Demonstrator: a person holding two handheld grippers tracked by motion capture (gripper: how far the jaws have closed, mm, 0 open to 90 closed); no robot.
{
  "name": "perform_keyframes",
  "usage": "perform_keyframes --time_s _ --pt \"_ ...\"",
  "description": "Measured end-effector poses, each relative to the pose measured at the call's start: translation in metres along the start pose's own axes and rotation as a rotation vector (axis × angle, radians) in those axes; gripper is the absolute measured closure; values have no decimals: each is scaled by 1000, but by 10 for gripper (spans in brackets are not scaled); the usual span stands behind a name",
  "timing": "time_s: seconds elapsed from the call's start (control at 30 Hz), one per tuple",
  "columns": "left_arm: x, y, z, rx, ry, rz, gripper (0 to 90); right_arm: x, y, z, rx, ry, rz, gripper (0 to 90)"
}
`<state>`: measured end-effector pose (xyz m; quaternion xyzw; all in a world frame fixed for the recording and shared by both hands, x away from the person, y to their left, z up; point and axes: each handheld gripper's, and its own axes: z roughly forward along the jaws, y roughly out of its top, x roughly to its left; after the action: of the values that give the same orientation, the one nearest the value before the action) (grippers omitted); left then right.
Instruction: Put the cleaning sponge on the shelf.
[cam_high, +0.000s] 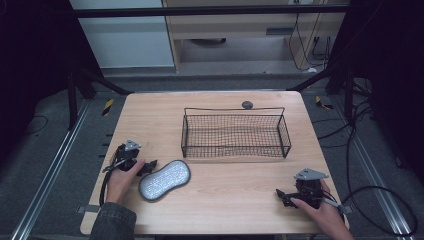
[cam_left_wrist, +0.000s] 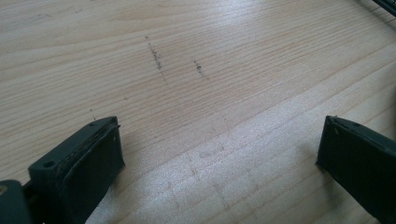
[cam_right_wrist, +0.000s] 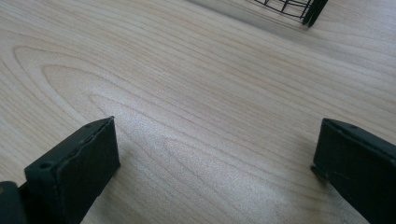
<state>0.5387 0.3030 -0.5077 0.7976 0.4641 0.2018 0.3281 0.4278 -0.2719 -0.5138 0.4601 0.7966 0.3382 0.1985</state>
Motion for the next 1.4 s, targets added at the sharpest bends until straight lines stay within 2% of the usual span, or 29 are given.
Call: perform_keyframes --time_s 0.1,0.13,0.17,0.2,0.27,0.3,0.33,0.4,0.43,0.53,0.6,0.67,0.77,0.87,1.23,1.33,1.4 --pt "-1 0 -1 5 5 -6 0 0 0 0 0 0 0 3" --pt "-1 2 -5 26 15 11 30 0 0 0 0 0 0 3" --pt "-1 2 -5 26 15 11 47 0 0 0 0 0 0 3" --pt "-2 4 -8 22 28 21 48 0 0 0 0 0 0 3" --pt "-4 6 -18 18 21 46 49 0 0 0 0 0 -2 3" --pt "-7 9 -29 -4 28 70 46 0 0 0 0 0 -2 4" --pt "-7 9 -29 -4 28 70 47 0 0 0 0 0 -2 4" --pt "-14 12 -39 -16 30 91 44 0 0 0 0 0 -2 4" --pt "-18 13 -44 -22 23 90 44 0 0 0 0 0 -2 4" --pt "-30 20 -56 -42 -37 52 46 0 0 0 0 0 -2 4" --pt "-37 26 -61 -10 -65 72 44 0 0 0 0 0 -2 3" --pt "-46 30 -67 38 -63 120 46 0 0 0 -1 0 -2 3" --pt "-54 33 -71 66 -68 161 55 0 0 0 0 0 0 4" --pt "-61 34 -70 123 -74 216 55 0 0 0 0 0 -2 4" --pt "-76 34 -63 206 -108 290 53 0 0 0 -1 0 -2 4" --pt "-81 33 -59 234 -108 300 46 0 0 0 0 0 -2 3" --pt "-81 34 -57 235 -100 291 36 0 0 0 0 0 0 3"
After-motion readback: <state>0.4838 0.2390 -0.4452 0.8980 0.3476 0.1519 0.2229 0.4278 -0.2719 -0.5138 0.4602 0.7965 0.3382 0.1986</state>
